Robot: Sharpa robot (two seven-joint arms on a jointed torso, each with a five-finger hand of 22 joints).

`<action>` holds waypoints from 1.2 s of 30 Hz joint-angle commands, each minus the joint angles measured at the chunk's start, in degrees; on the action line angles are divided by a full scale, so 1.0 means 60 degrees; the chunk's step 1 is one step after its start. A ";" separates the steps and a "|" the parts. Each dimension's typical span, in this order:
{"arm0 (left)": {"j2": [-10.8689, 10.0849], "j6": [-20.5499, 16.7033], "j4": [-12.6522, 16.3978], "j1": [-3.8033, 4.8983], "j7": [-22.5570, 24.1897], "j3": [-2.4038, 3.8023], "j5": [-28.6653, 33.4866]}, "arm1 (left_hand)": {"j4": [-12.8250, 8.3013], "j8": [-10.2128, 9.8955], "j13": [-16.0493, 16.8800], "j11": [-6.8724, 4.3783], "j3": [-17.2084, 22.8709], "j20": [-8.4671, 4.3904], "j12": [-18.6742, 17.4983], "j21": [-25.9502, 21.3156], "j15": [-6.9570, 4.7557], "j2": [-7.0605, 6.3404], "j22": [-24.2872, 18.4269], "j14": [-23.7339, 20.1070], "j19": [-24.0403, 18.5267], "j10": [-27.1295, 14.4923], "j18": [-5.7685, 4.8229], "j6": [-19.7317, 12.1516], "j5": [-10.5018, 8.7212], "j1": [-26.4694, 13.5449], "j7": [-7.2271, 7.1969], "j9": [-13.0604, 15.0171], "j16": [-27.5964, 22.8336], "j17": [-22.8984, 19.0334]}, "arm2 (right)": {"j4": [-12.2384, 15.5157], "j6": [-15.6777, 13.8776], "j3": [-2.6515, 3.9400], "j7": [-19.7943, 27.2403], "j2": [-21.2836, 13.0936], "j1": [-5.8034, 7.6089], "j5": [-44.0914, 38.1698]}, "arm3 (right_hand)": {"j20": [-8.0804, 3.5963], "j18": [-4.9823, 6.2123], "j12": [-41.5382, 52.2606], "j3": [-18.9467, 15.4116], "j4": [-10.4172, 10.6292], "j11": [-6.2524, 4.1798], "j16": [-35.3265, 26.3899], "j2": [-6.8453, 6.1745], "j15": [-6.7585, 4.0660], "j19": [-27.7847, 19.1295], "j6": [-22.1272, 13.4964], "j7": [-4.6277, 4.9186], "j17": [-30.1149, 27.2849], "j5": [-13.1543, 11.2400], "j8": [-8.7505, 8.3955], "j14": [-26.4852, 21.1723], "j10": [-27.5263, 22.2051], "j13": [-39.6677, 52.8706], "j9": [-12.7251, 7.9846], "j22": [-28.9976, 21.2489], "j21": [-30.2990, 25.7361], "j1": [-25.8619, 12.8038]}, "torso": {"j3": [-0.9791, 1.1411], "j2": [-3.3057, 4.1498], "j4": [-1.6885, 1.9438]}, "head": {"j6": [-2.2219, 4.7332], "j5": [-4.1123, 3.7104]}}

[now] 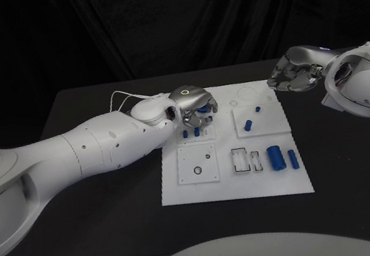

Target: Assemble the parts on the task board

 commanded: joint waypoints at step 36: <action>0.0300 0.0431 -0.0432 -0.0132 0.0078 0.0003 -0.0103 | -0.0449 0.0107 -0.0283 -0.0256 0.0243 -0.0190 0.0192 0.0029 -0.0179 0.0342 0.2516 0.0044 0.1004 0.0697 -0.0060 0.0782 0.0049 0.0101 0.0156 -0.0386 0.0139 -0.0038 | -0.0034 -0.0115 0.0007 -0.0036 0.0090 -0.0048 -0.0018 | 0.0007 0.0170 0.0026 0.0055 -0.0042 -0.0017 0.0024 0.0041 0.0003 0.0245 0.0073 -0.0016 0.2516 0.0060 0.0006 0.0978 0.1012 0.2516 0.0005 0.1992 0.0037 -0.0051 | -0.0002 0.0005 -0.0005 | -0.0001 -0.0009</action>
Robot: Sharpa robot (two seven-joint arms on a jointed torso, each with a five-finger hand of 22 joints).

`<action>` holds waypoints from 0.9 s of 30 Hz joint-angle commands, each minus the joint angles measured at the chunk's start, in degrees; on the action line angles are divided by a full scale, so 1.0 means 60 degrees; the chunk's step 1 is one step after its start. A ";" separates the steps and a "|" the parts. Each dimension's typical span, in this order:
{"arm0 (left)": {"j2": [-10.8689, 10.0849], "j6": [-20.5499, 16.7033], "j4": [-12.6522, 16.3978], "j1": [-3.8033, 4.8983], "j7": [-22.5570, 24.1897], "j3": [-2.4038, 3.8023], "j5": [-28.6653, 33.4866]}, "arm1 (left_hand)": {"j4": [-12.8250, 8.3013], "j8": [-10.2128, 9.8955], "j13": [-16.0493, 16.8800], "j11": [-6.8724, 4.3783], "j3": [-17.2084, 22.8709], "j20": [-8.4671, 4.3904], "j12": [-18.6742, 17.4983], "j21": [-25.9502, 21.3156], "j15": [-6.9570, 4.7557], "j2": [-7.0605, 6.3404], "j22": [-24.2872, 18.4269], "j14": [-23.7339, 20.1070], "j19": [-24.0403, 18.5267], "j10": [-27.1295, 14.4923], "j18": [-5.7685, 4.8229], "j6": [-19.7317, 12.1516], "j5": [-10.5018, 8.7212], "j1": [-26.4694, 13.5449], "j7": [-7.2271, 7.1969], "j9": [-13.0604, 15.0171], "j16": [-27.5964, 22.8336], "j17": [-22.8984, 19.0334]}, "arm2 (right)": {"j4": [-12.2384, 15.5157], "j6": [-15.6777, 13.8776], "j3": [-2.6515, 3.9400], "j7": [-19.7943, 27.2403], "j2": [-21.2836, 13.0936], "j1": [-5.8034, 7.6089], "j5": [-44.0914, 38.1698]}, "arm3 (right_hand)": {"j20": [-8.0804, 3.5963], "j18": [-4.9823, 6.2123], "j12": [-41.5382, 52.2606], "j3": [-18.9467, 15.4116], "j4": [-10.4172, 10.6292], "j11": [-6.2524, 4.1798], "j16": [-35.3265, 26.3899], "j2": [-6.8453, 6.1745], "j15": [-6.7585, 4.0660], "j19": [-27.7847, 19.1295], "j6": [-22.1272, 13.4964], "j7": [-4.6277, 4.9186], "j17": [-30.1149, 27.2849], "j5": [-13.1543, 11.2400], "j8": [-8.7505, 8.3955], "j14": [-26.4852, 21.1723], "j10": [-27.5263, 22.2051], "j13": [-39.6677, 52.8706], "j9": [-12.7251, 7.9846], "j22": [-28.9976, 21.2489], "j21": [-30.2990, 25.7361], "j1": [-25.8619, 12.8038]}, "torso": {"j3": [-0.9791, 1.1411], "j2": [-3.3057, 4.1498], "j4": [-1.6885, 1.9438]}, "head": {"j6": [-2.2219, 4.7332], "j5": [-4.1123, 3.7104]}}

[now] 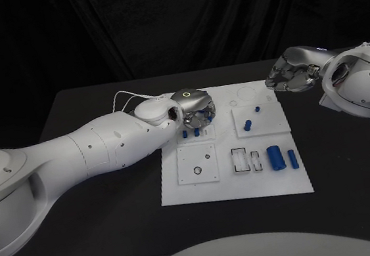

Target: Assemble the parts on the task board

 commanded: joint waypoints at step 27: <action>-0.1633 -0.2062 0.1752 0.0053 0.0325 0.0170 -0.0078 | -0.0587 0.0420 -0.0406 -0.0190 0.0073 -0.0278 0.0027 0.0029 -0.0245 0.0309 0.2516 -0.0065 0.1003 0.1185 -0.0060 0.1111 0.0054 0.0124 -0.0016 -0.0006 -0.0129 -0.0398 | -0.0017 -0.0021 0.0008 -0.0075 -0.0082 -0.0085 -0.0018 | 0.0005 0.0177 0.0026 0.0035 -0.0024 -0.0019 0.0024 0.0042 0.0000 0.0231 0.0082 -0.0019 0.2516 0.0063 0.0009 0.0978 0.1012 0.2509 0.0006 0.1984 0.0008 -0.0053 | 0.0000 -0.0004 0.0011 | -0.0001 0.0050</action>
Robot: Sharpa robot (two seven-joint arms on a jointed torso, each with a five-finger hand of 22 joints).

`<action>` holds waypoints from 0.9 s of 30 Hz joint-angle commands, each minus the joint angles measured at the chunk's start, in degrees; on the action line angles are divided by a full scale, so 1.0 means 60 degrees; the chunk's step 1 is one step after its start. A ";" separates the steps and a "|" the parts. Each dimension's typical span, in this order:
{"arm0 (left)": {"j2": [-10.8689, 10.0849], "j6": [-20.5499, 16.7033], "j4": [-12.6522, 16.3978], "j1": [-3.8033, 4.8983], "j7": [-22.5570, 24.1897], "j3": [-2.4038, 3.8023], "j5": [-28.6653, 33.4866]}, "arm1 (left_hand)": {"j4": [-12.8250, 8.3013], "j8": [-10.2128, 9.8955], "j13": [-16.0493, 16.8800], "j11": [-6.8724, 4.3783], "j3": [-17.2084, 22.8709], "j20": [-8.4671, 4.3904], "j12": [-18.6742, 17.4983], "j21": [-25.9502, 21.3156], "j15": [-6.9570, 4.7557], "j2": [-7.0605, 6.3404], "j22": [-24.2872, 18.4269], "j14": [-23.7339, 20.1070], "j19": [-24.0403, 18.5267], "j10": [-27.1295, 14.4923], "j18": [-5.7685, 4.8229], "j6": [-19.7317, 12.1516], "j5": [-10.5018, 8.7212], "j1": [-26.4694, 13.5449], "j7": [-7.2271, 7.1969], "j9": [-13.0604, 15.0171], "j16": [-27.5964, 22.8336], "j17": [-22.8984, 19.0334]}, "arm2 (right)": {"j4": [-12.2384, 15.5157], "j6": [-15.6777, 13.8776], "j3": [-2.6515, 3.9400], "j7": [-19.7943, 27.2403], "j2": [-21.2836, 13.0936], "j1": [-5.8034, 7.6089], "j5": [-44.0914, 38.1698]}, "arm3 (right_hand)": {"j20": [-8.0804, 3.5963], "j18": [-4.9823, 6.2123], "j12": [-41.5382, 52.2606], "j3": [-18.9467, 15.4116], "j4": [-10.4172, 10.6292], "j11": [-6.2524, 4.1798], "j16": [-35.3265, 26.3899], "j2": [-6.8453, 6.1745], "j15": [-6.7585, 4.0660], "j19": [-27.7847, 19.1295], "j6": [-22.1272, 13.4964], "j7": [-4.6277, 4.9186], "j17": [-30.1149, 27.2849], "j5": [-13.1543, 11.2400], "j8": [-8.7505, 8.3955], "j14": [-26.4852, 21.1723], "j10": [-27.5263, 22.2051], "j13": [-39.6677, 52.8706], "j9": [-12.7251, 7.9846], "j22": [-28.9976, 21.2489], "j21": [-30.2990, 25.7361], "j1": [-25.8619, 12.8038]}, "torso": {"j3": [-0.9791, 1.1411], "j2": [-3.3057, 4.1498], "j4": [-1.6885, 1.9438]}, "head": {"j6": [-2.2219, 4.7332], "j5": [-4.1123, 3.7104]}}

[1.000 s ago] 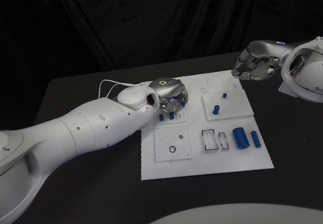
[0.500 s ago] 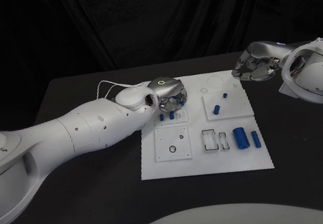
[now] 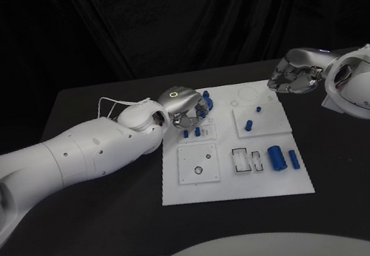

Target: Assemble the parts on the task board

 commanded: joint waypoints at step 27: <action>-0.1068 0.0428 0.0865 0.0195 -0.0712 -0.0135 0.0248 | 0.0041 -0.0037 -0.0278 0.0029 -0.0013 -0.0124 -0.0312 0.0029 0.0012 0.0009 0.2516 -0.0287 0.1005 0.0141 -0.0060 0.0082 -0.0252 -0.0205 0.0105 -0.0053 -0.0348 -0.0457 | -0.0023 0.0056 0.0007 -0.0100 -0.0075 -0.0104 0.0012 | 0.0002 0.0182 0.0026 0.0044 -0.0033 -0.0023 0.0024 0.0045 -0.0003 0.0222 0.0065 0.0011 0.2516 0.0065 0.0016 0.0978 0.1012 0.2512 0.0009 0.1971 -0.0011 -0.0056 | 0.0002 -0.0060 0.0140 | -0.0001 -0.0113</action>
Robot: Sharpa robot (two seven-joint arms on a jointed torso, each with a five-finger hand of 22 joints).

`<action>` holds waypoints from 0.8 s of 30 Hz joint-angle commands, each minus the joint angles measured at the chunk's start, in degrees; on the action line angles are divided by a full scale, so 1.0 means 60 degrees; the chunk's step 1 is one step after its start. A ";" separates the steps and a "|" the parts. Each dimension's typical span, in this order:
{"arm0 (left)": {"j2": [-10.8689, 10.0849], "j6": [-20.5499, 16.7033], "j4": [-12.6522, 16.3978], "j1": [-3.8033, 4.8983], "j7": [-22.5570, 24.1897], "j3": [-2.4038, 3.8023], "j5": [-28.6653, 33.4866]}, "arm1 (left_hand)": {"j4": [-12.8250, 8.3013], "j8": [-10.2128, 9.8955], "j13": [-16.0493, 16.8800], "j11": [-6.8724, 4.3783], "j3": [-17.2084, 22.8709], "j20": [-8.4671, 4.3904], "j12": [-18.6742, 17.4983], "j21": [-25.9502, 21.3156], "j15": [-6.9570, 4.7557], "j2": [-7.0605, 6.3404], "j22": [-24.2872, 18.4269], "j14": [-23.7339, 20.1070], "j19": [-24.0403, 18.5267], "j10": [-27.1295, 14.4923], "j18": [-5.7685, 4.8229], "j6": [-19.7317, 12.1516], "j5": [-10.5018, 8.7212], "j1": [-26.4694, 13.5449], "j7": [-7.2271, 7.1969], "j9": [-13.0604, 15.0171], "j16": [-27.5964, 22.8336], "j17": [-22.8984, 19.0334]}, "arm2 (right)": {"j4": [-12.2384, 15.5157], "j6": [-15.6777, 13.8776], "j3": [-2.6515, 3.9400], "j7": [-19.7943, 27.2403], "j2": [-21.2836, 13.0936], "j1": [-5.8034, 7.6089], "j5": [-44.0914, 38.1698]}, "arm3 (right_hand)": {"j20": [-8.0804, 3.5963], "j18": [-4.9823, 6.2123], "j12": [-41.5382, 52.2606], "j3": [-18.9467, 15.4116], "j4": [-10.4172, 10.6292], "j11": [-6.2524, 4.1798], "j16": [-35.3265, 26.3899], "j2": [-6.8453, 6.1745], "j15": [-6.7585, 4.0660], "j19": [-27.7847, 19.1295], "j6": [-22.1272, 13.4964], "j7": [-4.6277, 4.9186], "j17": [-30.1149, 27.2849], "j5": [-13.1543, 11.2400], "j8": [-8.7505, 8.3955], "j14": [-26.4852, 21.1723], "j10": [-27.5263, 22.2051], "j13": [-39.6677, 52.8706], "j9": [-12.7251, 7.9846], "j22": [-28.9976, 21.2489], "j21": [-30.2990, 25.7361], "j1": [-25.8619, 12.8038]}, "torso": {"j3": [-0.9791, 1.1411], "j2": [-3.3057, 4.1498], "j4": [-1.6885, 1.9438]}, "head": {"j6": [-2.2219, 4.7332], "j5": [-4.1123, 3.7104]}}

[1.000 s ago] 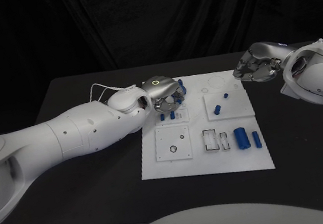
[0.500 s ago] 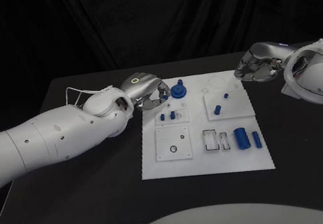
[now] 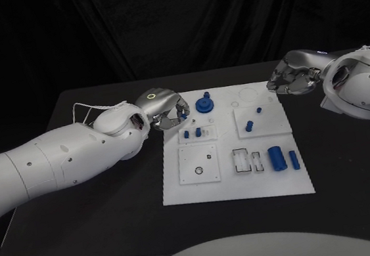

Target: Assemble the parts on the task board

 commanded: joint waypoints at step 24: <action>0.0703 0.0227 -0.0655 -0.0147 -0.0206 -0.0024 0.0080 | 0.0006 -0.0024 -0.0067 0.0055 0.0015 -0.0066 -0.0068 0.0029 0.0063 -0.0010 0.2516 -0.0090 0.1005 0.0126 -0.0060 0.0070 0.0002 -0.0070 0.0158 -0.0012 -0.0110 -0.0096 | 0.0024 0.0023 0.0007 -0.0096 0.0028 -0.0032 0.0025 | 0.0001 0.0181 0.0026 0.0044 -0.0034 -0.0023 0.0024 0.0045 -0.0003 0.0222 0.0065 0.0011 0.2516 0.0066 0.0016 0.0978 0.1012 0.2515 0.0009 0.1974 -0.0011 -0.0057 | 0.0015 0.0006 -0.0042 | -0.0001 0.0025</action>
